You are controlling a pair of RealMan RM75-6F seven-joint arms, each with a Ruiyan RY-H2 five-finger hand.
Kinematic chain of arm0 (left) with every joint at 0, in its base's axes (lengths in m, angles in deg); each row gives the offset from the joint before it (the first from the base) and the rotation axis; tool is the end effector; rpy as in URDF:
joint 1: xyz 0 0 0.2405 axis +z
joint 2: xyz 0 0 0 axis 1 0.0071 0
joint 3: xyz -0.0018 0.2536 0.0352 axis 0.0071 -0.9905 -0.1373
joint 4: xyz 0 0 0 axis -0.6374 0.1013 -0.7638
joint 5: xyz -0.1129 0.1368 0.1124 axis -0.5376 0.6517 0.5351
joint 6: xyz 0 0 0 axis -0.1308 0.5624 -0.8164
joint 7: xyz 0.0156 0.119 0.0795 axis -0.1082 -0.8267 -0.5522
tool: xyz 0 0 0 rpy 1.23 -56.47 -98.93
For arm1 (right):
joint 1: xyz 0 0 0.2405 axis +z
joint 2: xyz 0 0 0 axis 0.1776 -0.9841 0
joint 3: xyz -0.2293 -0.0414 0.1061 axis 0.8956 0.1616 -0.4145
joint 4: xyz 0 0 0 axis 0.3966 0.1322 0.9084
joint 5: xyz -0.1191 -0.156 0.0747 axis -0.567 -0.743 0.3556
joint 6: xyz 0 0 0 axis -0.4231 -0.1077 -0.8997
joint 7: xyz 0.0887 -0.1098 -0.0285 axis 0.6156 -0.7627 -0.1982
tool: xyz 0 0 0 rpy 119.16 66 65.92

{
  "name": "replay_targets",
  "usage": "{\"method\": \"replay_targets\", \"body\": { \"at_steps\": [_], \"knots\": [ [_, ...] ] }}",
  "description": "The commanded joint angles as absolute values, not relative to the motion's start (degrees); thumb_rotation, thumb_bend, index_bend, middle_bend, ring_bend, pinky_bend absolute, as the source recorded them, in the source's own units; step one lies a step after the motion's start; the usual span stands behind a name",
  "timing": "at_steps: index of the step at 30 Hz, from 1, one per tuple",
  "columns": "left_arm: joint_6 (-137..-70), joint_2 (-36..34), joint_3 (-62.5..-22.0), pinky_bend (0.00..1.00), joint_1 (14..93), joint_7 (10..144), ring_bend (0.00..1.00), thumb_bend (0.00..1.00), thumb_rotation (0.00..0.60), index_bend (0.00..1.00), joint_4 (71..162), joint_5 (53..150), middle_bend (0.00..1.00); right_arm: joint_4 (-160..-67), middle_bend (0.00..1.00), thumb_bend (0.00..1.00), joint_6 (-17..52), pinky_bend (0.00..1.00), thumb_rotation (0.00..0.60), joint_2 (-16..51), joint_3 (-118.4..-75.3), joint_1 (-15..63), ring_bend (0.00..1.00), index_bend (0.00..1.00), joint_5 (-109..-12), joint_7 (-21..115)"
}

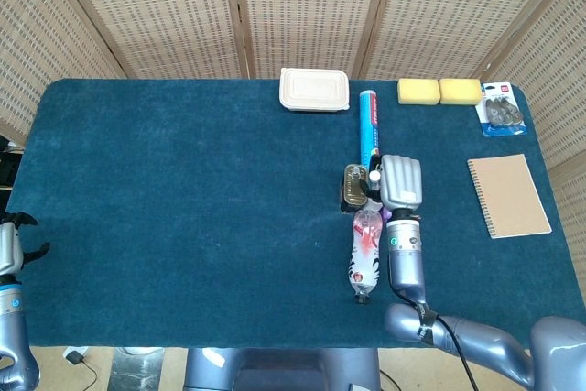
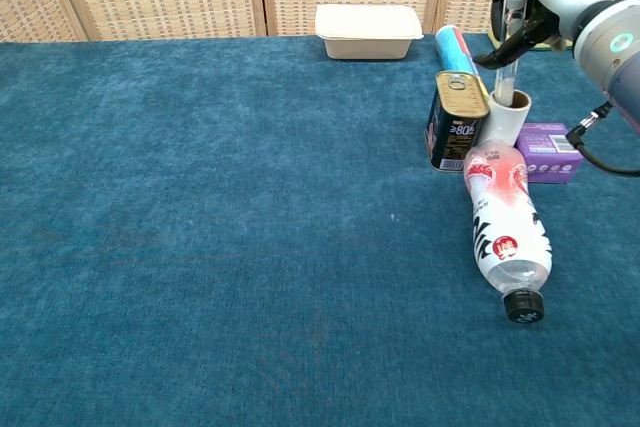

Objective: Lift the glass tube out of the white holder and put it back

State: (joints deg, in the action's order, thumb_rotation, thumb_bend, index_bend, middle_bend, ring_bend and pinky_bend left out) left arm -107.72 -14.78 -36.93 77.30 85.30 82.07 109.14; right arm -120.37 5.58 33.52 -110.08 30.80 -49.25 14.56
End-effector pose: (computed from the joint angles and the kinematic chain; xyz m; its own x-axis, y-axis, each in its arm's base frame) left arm -0.4341 0.2490 0.0899 0.4725 -0.0013 0.8813 0.8178 0.3733 -0.4380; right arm -0.1376 -0.3733 0.0167 0.2718 0.0634 0.9603 -0.9623 0.0165 0.2713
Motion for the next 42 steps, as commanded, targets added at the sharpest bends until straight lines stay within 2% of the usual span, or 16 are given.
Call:
{"method": "replay_targets", "body": {
  "at_steps": [1, 42],
  "knots": [
    [-107.71, -14.78, -36.92, 0.32, 77.3, 85.3, 0.23, 0.15, 0.6, 0.45, 82.07, 109.14, 0.42, -120.38, 0.92, 0.31, 5.46, 0.77, 0.6, 33.48, -110.15, 30.81, 0.93, 0.79, -49.37, 14.49],
    [-107.75, -14.77, -36.95, 0.32, 77.32, 85.27, 0.23, 0.15, 0.6, 0.45, 82.1, 109.15, 0.42, -123.34, 0.97, 0.32, 2.96, 0.79, 0.6, 31.02, -112.52, 30.27, 0.96, 0.79, -51.09, 15.6]
  ]
}}
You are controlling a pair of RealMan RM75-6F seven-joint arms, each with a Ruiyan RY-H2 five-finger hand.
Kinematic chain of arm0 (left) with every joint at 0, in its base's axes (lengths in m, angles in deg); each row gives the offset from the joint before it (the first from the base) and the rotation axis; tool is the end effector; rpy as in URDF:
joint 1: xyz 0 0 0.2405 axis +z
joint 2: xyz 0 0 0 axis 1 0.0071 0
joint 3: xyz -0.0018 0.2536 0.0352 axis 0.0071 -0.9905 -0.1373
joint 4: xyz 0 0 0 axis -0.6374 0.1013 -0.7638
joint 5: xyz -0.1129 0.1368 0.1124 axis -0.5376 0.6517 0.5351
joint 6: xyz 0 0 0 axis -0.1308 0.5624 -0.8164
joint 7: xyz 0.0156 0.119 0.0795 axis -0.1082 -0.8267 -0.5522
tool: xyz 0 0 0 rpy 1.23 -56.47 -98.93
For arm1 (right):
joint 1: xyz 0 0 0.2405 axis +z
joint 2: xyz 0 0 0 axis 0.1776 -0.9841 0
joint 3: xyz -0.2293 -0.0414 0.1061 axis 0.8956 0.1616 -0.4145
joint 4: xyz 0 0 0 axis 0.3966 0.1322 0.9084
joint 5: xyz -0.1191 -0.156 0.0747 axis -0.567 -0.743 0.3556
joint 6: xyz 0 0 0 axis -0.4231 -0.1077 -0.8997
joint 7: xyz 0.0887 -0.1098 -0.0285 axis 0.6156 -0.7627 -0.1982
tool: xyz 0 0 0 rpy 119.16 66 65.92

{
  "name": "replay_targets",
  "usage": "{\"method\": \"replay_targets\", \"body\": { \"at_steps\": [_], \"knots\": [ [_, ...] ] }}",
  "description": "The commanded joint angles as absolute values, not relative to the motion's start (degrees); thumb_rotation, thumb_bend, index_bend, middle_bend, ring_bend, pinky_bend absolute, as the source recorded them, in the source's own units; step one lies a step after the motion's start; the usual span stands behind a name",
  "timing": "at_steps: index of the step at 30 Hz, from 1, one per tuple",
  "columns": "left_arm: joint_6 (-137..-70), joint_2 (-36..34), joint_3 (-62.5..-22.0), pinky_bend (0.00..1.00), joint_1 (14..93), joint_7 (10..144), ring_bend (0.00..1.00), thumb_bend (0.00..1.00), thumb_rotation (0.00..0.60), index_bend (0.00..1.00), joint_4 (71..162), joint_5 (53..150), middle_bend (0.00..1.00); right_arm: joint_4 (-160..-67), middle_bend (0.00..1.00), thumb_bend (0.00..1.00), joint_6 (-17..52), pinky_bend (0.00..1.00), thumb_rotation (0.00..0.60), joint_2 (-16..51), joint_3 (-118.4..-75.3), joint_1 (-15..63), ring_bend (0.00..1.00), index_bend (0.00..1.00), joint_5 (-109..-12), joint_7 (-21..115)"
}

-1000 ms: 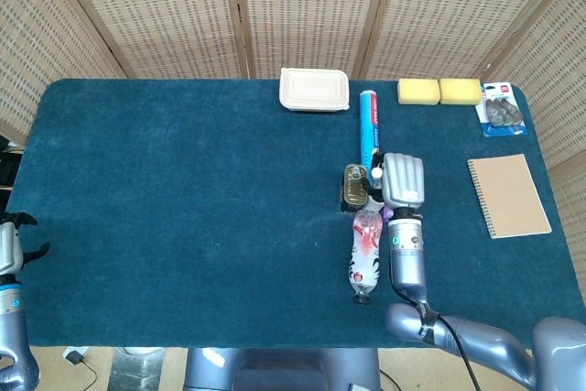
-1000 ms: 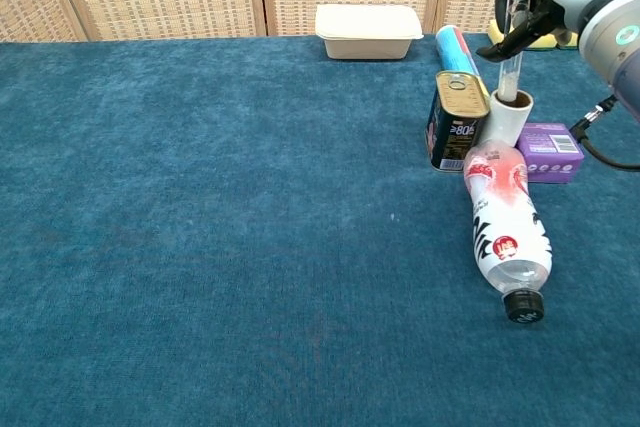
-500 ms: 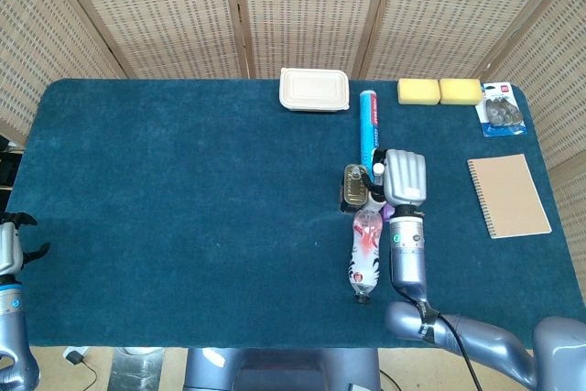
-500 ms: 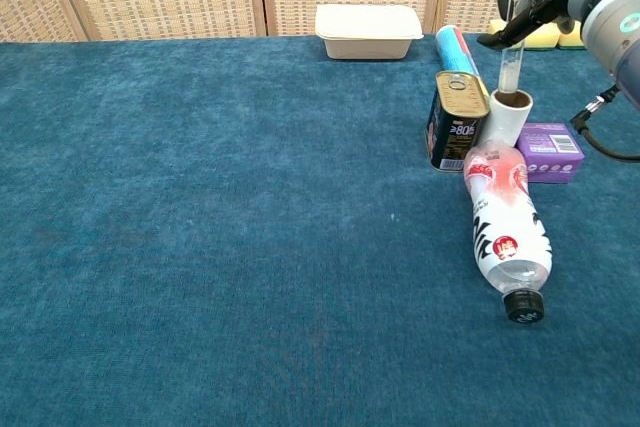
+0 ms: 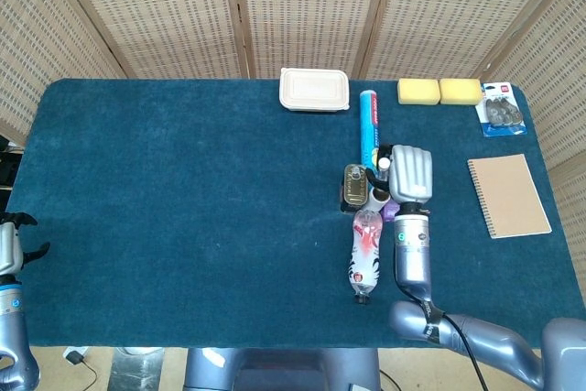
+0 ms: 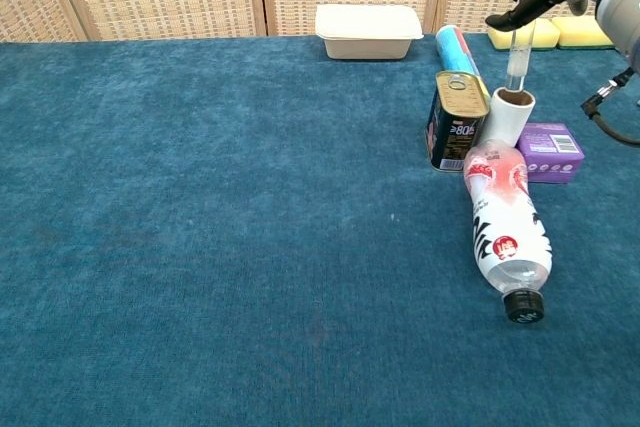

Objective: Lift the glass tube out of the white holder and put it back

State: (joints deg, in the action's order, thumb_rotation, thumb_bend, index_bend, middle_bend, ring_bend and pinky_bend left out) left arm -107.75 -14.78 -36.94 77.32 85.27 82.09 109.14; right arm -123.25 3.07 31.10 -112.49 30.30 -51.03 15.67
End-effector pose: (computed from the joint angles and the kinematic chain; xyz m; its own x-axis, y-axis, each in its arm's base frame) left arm -0.4341 0.2489 0.0898 0.4729 -0.0012 0.8811 0.8176 0.3733 -0.4383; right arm -0.1308 -0.3770 0.0431 0.2280 0.1482 0.9623 -0.9734 0.0128 0.2286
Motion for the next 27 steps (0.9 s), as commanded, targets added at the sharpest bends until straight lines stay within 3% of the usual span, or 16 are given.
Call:
{"method": "replay_targets", "body": {
  "at_steps": [1, 27],
  "knots": [
    [-107.75, -14.77, -36.95, 0.32, 77.32, 85.27, 0.23, 0.15, 0.6, 0.45, 82.1, 109.15, 0.42, -123.45, 0.97, 0.33, 2.86, 0.79, 0.6, 30.97, -112.59, 30.26, 0.96, 0.79, -51.07, 15.61],
    [-107.72, -14.77, -36.93, 0.32, 77.3, 85.28, 0.23, 0.15, 0.6, 0.45, 82.11, 109.13, 0.42, -127.33, 0.98, 0.33, 1.19, 0.79, 0.6, 28.74, -113.54, 30.41, 0.96, 0.79, -51.43, 14.51]
  ]
}}
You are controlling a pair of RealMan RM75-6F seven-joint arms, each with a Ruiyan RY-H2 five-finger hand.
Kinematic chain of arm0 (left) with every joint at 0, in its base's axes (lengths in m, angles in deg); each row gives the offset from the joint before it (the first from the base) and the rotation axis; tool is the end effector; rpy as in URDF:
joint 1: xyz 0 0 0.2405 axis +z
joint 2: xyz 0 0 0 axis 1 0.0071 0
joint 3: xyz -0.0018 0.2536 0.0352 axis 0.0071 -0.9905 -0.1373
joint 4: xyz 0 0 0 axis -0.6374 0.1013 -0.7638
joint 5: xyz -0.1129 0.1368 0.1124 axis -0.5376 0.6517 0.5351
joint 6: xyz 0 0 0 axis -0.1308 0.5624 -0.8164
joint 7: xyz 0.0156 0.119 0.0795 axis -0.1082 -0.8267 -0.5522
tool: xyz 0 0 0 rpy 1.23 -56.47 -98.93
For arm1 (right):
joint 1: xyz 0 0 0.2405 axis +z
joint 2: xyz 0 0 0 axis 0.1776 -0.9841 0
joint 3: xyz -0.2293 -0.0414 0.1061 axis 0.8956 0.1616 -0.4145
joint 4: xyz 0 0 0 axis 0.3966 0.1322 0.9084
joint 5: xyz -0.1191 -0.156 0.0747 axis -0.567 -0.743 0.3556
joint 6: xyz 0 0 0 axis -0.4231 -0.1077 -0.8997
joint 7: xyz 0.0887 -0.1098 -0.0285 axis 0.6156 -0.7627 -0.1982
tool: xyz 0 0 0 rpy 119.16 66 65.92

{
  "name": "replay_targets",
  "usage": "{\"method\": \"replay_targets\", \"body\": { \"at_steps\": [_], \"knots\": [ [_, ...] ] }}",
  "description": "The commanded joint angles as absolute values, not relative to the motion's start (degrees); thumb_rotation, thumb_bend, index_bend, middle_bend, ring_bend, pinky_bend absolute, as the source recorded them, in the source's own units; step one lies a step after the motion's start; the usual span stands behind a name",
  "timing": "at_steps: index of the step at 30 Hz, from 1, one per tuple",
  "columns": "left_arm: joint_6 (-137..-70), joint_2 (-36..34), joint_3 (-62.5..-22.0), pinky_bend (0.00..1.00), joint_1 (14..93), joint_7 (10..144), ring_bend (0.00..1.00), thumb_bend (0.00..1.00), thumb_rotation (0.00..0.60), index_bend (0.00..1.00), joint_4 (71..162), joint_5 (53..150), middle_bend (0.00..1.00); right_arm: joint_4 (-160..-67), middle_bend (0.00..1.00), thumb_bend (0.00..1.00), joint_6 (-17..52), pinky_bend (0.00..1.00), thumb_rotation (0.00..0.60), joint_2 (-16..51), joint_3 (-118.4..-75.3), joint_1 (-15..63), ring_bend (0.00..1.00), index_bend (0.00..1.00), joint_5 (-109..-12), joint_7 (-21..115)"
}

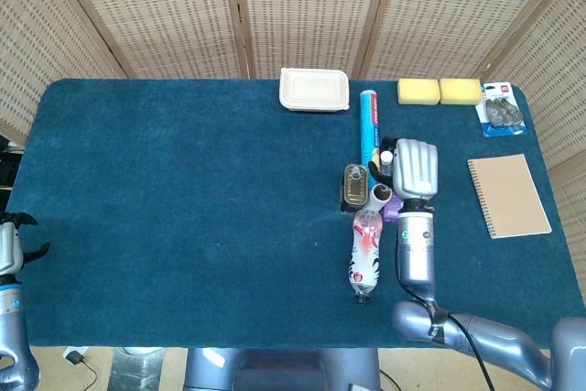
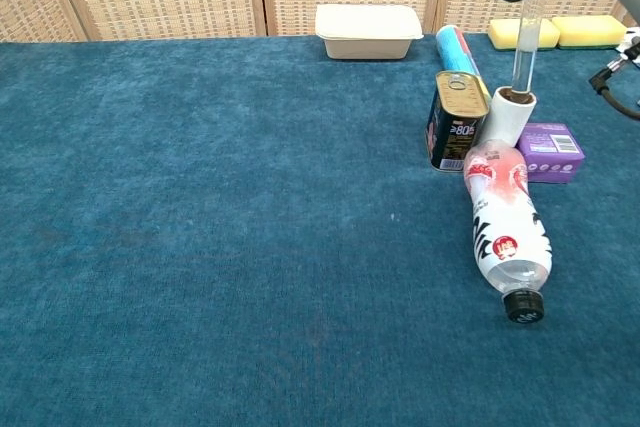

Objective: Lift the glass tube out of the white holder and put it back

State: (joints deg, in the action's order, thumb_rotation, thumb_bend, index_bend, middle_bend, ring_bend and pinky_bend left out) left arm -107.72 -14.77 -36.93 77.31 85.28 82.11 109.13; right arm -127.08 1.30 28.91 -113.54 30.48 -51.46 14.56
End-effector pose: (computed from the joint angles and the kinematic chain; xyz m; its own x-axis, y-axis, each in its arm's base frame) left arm -0.4341 0.2490 0.0898 0.4723 -0.0011 0.8814 0.8179 0.3734 -0.4378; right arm -0.1198 -0.3756 0.0598 0.2130 0.1868 0.9590 -0.9760 -0.0045 0.2176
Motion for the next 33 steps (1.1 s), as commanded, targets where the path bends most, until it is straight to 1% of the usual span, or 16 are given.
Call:
{"method": "replay_targets", "body": {
  "at_steps": [1, 16, 25, 33],
  "knots": [
    [-107.72, -14.77, -36.92, 0.32, 77.3, 85.27, 0.23, 0.15, 0.6, 0.45, 82.11, 109.12, 0.42, -127.51, 0.98, 0.33, 1.11, 0.79, 0.6, 28.62, -113.55, 30.36, 0.96, 0.79, -51.44, 14.49],
    [-107.74, -14.78, -36.91, 0.32, 77.31, 85.23, 0.23, 0.15, 0.6, 0.45, 82.12, 109.11, 0.42, -130.8, 0.98, 0.33, 0.44, 0.79, 0.6, 26.52, -113.56, 29.71, 0.97, 0.79, -50.96, 13.88],
    [-107.75, -14.76, -36.93, 0.32, 77.32, 85.26, 0.23, 0.15, 0.6, 0.45, 82.12, 109.13, 0.42, -131.23, 0.98, 0.33, 0.45, 0.79, 0.6, 26.17, -113.54, 29.87, 0.97, 0.79, -50.56, 13.72],
    [-107.71, -14.75, -36.9, 0.32, 77.3, 85.25, 0.23, 0.15, 0.6, 0.45, 82.15, 109.1, 0.42, -131.96, 0.99, 0.33, 0.95, 0.8, 0.6, 25.8, -114.32, 29.95, 0.98, 0.79, -49.95, 15.45]
  ]
}}
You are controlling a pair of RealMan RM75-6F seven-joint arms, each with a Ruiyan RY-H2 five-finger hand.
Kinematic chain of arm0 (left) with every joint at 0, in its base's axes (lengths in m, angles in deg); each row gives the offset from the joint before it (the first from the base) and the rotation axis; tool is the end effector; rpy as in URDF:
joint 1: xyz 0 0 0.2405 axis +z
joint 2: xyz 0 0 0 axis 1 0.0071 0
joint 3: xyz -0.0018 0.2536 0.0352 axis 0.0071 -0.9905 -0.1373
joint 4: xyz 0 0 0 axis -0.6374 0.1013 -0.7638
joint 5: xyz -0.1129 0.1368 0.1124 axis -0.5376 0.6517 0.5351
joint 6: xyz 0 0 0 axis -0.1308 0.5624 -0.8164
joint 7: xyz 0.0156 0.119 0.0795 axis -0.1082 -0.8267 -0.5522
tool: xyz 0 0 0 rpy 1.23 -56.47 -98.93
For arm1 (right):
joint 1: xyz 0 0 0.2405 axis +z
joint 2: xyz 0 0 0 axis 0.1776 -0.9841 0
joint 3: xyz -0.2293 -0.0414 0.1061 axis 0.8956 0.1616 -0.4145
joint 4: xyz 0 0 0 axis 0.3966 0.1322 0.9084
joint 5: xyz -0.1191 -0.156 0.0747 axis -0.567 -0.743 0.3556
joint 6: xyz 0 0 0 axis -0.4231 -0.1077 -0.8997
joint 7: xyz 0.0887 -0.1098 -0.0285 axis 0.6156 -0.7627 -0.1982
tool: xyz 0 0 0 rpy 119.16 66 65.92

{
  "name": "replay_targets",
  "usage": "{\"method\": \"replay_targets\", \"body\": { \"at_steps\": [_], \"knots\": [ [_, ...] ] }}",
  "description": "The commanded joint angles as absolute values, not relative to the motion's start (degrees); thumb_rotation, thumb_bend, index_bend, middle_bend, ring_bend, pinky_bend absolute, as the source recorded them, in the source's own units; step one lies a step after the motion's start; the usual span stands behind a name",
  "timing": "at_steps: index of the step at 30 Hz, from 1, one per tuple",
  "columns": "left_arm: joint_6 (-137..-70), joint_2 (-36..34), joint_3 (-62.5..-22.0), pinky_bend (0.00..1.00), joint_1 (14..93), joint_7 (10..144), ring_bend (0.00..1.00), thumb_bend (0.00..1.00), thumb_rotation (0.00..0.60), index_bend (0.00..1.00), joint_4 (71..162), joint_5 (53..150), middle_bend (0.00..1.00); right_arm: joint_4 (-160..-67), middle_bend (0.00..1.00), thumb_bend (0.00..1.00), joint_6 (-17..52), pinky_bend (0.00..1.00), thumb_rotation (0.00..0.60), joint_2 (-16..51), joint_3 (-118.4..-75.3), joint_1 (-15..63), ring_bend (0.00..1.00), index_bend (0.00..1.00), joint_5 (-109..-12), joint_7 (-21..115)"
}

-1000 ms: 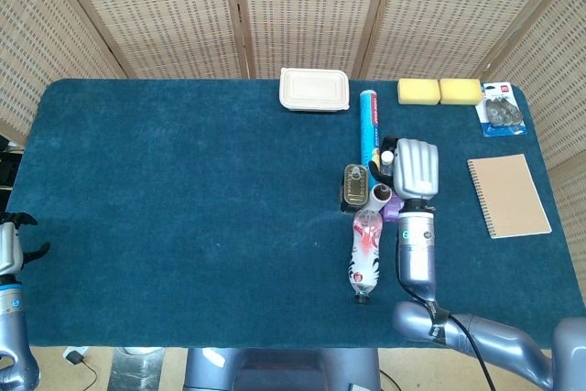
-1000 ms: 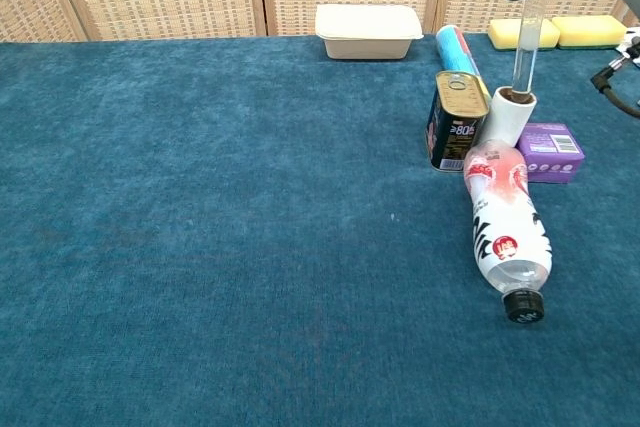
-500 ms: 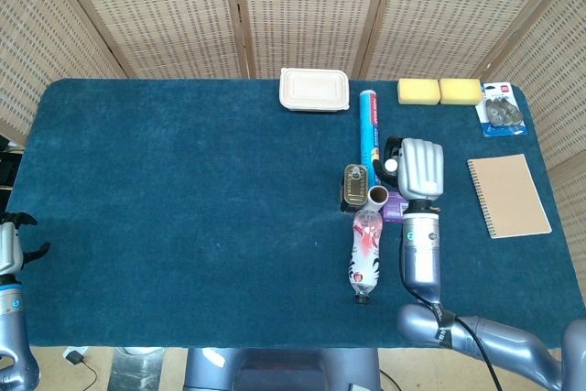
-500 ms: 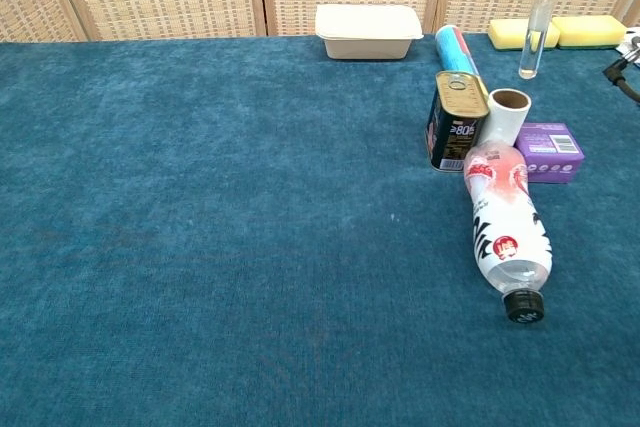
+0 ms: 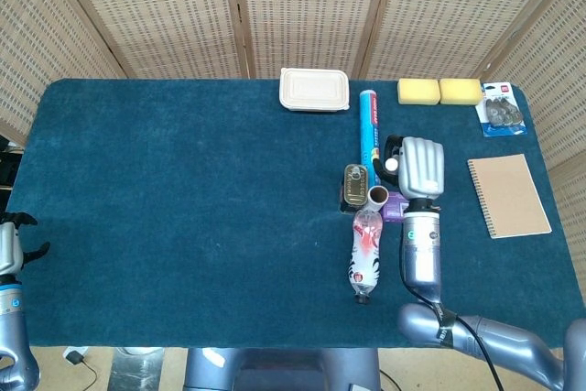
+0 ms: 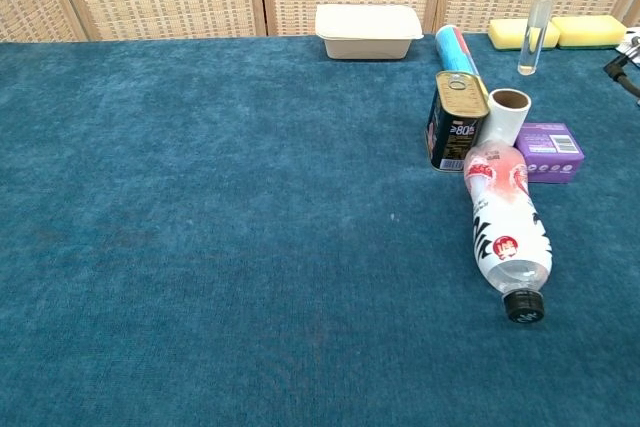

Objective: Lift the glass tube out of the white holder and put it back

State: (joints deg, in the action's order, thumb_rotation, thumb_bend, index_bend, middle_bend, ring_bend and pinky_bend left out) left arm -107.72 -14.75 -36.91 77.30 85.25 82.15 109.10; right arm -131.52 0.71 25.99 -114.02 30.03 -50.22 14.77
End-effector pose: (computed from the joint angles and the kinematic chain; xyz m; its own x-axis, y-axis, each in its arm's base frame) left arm -0.4340 0.2491 0.0899 0.4723 -0.0014 0.8815 0.8178 0.3737 -0.4376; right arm -0.1162 -0.3719 0.0740 0.1814 0.1863 0.9656 -0.9824 -0.0099 0.1865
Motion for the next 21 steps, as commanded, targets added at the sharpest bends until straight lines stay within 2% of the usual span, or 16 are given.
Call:
{"method": "replay_targets", "body": {
  "at_steps": [1, 9, 21],
  "knots": [
    [-107.71, -14.75, -36.91, 0.32, 77.3, 85.26, 0.23, 0.15, 0.6, 0.45, 82.16, 109.1, 0.42, -132.12, 0.99, 0.34, 0.99, 0.8, 0.6, 25.68, -114.48, 29.89, 0.98, 0.79, -49.78, 15.7],
    [-107.69, -14.71, -36.93, 0.32, 77.31, 85.35, 0.23, 0.15, 0.6, 0.45, 82.2, 109.13, 0.42, -134.1, 1.0, 0.35, 1.2, 0.84, 0.6, 24.52, -117.08, 28.81, 1.0, 0.79, -46.17, 18.64],
    [-107.73, -14.7, -36.96, 0.32, 77.33, 85.32, 0.23, 0.15, 0.6, 0.45, 82.24, 109.16, 0.42, -138.43, 1.0, 0.36, 7.0, 0.86, 0.6, 16.75, -122.94, 24.7, 1.0, 0.79, -37.34, 27.62]
  ]
}}
